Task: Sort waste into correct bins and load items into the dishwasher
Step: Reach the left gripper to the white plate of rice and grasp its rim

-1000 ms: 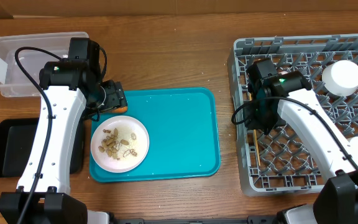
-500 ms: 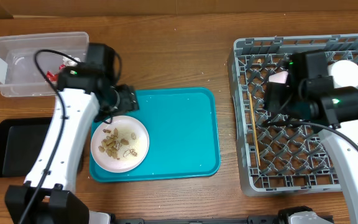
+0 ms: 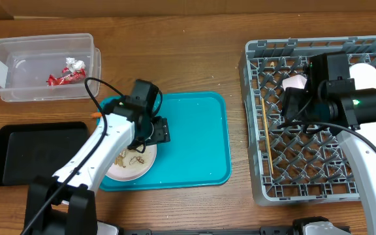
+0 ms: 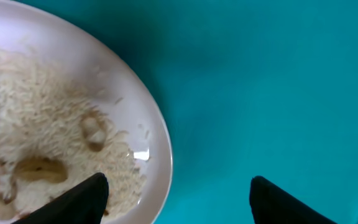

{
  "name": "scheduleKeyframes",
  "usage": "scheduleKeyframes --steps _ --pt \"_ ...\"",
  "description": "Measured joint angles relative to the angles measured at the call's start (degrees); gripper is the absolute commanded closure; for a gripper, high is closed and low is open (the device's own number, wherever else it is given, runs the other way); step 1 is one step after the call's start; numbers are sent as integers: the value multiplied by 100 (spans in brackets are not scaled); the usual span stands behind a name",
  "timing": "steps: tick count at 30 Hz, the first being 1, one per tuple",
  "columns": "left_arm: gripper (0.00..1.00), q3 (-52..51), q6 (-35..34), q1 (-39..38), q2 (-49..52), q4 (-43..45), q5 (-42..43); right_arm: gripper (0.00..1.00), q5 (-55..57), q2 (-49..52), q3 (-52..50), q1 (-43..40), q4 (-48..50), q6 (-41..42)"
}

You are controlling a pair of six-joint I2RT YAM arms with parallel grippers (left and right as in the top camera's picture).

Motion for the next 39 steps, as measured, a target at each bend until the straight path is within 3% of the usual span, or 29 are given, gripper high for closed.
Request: scheduleKeyframes --steps 10,24,34,39 --pt "32 -627 -170 -131 0 968 2 38 -74 0 0 0 -2 2" --pt "35 -671 -188 -319 514 1244 -26 39 -131 0 -17 -2 2 0" --pt "76 -654 -181 -345 570 1231 -413 39 -149 9 -136 0 7 0" --pt "88 -656 -184 -345 588 1353 -610 39 -149 9 -138 0 -81 2"
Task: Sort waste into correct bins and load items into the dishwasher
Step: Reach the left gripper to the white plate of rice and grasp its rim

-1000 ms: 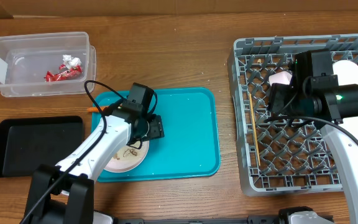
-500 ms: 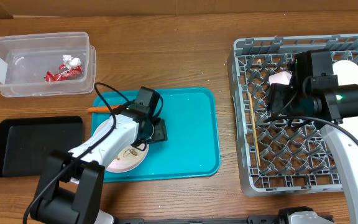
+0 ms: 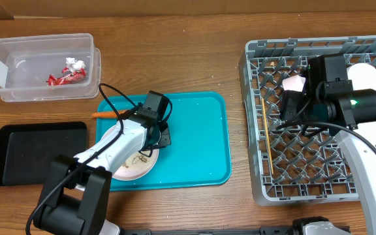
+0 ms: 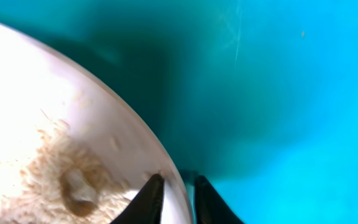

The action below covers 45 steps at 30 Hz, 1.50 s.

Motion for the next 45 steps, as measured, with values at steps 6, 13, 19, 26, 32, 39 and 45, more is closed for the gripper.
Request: scheduleKeyframes --steps 6,13,19,26,32,39,45 --pt "96 2 -4 -11 4 170 -66 39 0 0 -4 0 -367 0" --pt "96 24 -7 -11 4 107 -92 39 0 0 -7 0 -472 0" --pt "96 109 15 -11 4 -490 -142 39 2 0 -7 0 -474 -4" --pt "96 184 17 -55 11 -1150 -81 39 0 0 -9 0 -472 0" --pt "96 382 15 -55 127 -1694 -105 39 2 0 -9 -2 -472 -2" --pt "96 892 -2 -48 166 -2308 -236 39 0 0 -9 0 -472 -2" --pt "96 1255 -7 -48 166 -2586 -328 39 2 0 -9 -2 -476 -4"
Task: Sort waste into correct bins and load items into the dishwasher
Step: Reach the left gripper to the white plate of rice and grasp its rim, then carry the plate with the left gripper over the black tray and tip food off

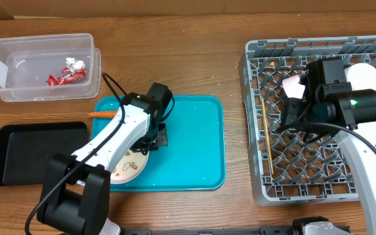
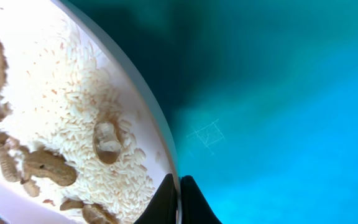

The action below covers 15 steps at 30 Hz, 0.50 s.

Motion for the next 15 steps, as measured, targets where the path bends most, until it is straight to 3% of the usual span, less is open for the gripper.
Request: scheduleKeyframes --steps 15 --pt "96 1147 2 0 11 -944 -343 39 -2 0 0 2 4 2"
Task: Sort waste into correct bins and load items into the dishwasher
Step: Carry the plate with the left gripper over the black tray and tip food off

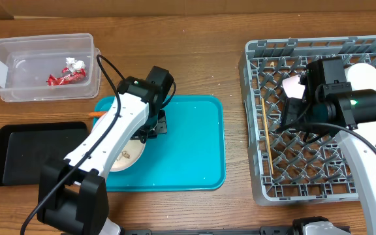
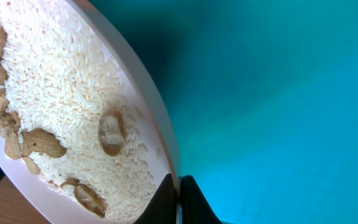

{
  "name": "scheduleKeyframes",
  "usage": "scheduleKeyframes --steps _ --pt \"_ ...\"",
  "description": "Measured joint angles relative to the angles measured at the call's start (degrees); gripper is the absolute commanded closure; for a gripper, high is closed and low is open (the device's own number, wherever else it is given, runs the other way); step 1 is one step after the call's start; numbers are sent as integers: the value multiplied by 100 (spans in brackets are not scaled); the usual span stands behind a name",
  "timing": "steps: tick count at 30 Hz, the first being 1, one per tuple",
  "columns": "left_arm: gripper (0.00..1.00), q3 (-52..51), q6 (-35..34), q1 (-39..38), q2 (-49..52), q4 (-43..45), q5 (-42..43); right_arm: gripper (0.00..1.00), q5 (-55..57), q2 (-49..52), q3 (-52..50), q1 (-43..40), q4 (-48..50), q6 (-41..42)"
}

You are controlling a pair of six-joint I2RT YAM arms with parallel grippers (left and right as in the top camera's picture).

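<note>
A white plate [image 2: 135, 106] of rice and peanut shells hangs tilted over the teal tray [image 2: 278, 93]. My left gripper [image 2: 179, 186] is shut on its right rim. In the overhead view the plate [image 1: 124, 156] shows below the left gripper [image 1: 152, 127], at the left side of the tray [image 1: 188, 143]. My right gripper [image 1: 291, 111] hovers over the grey dish rack [image 1: 256, 78], next to a pink cup [image 1: 296, 83]; its jaws are hidden.
A clear bin [image 1: 5, 91] with red-and-white wrappers stands at the back left. A black tray [image 1: 34, 150] lies left of the teal one, with an orange stick [image 1: 96, 114] between them. The rack holds a white dish [image 1: 364, 75] and a chopstick [image 1: 266, 140].
The plate has risen a little and tilted more in my left gripper; bare wood now shows past its lower edge. The right arm has stayed put.
My left gripper was open beside the plate's right rim. Then its fingers stood close on either side of the rim. Later they were shut on it, the plate tilted and the teal tray sat slightly further left. Now the plate hangs higher.
</note>
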Motion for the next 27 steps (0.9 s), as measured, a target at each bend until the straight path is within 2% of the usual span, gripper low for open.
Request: scheduleKeyframes --steps 12,19,27 --pt "96 743 2 273 4 -697 -258 39 2 0 0 0 -17 -2" --pt "96 868 254 1172 4 -743 -107 39 0 0 0 0 -31 2" --pt "96 868 942 2332 4 -612 540 39 0 0 0 0 -33 0"
